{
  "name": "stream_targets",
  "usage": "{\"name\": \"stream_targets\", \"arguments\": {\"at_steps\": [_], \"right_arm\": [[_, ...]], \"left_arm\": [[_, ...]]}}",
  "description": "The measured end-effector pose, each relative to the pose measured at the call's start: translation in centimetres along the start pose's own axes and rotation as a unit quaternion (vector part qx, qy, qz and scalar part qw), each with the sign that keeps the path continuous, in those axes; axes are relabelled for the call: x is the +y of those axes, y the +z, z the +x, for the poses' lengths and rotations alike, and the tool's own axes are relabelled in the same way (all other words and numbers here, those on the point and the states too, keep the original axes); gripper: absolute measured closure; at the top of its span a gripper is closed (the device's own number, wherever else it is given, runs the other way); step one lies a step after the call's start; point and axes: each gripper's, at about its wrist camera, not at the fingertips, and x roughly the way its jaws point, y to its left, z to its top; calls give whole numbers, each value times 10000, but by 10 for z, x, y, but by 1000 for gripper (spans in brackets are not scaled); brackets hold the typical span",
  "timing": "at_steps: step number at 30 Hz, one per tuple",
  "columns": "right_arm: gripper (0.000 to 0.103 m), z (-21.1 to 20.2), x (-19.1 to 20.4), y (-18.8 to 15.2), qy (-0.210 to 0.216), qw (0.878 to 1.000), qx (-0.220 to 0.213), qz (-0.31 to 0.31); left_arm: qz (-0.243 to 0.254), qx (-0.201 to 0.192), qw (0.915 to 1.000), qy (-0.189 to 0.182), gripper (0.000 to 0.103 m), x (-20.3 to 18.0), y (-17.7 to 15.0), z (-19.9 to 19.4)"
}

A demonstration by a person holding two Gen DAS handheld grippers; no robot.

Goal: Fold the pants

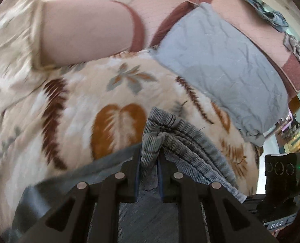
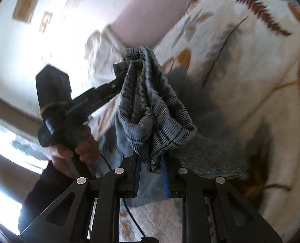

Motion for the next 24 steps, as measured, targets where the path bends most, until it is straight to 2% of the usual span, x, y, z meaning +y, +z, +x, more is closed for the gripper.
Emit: {"name": "stream_targets", "arguments": {"at_steps": [5,7,9,13,16,19,20,21,23,24], "right_arm": [[80,22,7,-6,82,9992,354,-140],[71,33,9,-6,191,9981,552,-183],[69,41,14,-10,293,9951,906,-280],[55,54,23,-16,394,9875,1453,-457],[54,54,23,-10,495,9849,1595,-456],[54,44,17,2,600,9883,1366,-307],[54,40,14,7,632,9900,1235,-257],[54,36,11,14,695,9916,1081,-175],[53,27,4,22,770,9938,802,-27],[51,23,0,27,725,9954,631,48]], "left_arm": [[-394,32,9988,272,80,30,-28,-14],[-500,33,9979,413,79,38,-38,-23],[-587,28,9969,518,79,44,-45,-33],[-935,2,9926,768,79,61,-61,-59],[-1155,-50,9901,802,79,65,-75,-79],[-1244,-116,9895,726,78,50,-85,-89],[-1288,-176,9897,606,69,41,-88,-92],[-1333,-219,9892,564,54,33,-91,-93],[-1448,-265,9871,631,33,15,-100,-91],[-1497,-277,9863,632,29,8,-104,-88]]}}
